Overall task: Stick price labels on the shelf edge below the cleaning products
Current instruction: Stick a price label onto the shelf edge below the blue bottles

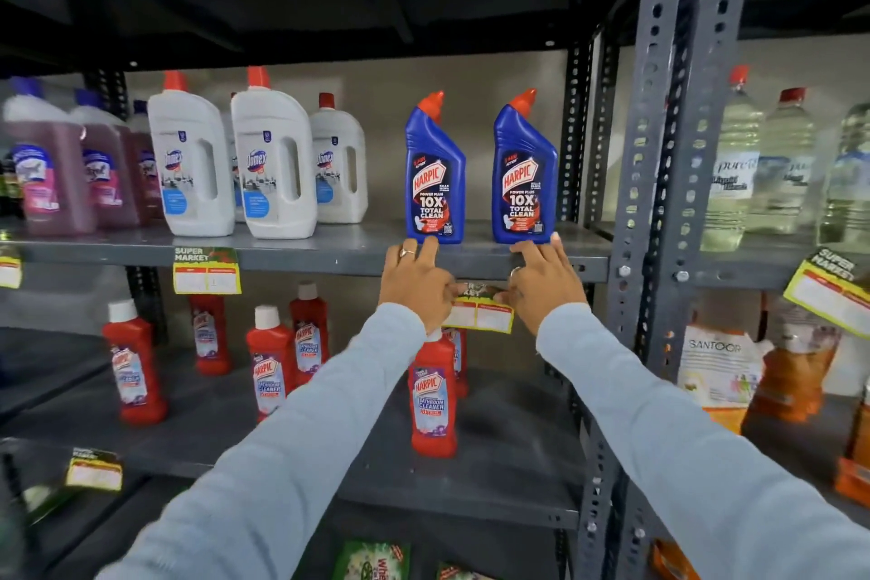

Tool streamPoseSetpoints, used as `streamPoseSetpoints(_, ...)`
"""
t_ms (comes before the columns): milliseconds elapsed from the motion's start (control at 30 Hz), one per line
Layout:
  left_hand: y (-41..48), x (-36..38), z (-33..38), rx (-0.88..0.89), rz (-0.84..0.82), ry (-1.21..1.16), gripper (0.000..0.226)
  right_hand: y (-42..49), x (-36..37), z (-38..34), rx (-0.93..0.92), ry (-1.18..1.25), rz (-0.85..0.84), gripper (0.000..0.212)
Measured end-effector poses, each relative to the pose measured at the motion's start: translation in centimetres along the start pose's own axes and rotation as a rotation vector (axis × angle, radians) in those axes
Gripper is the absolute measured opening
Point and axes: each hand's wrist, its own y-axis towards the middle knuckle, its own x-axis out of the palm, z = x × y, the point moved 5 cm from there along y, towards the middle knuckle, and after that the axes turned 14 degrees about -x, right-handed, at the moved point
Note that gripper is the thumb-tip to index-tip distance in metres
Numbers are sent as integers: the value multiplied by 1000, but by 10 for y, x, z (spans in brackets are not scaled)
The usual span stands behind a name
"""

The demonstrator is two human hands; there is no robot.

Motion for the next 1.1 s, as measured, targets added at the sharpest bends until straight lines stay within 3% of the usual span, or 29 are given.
streamPoseSetpoints(167,16,-14,-12,52,-57,-117,39,18,-3,22,182,313,9,46)
streamPoseSetpoints(367,22,-12,-8,-9,-12,-111,40,27,-5,28,337,382,74,56)
streamPoseSetpoints(633,28,-7,-7,-64,-3,-137,40,28,-6,30,308,426,91,32)
streamPoseSetpoints(867,35,-1,-14,-93,-6,-251,38,22,-7,31,337,410,156,32)
streamPoseSetpoints(1100,30,4,-27,-159,41,-519,36,23,-4,16,443,265,223,82)
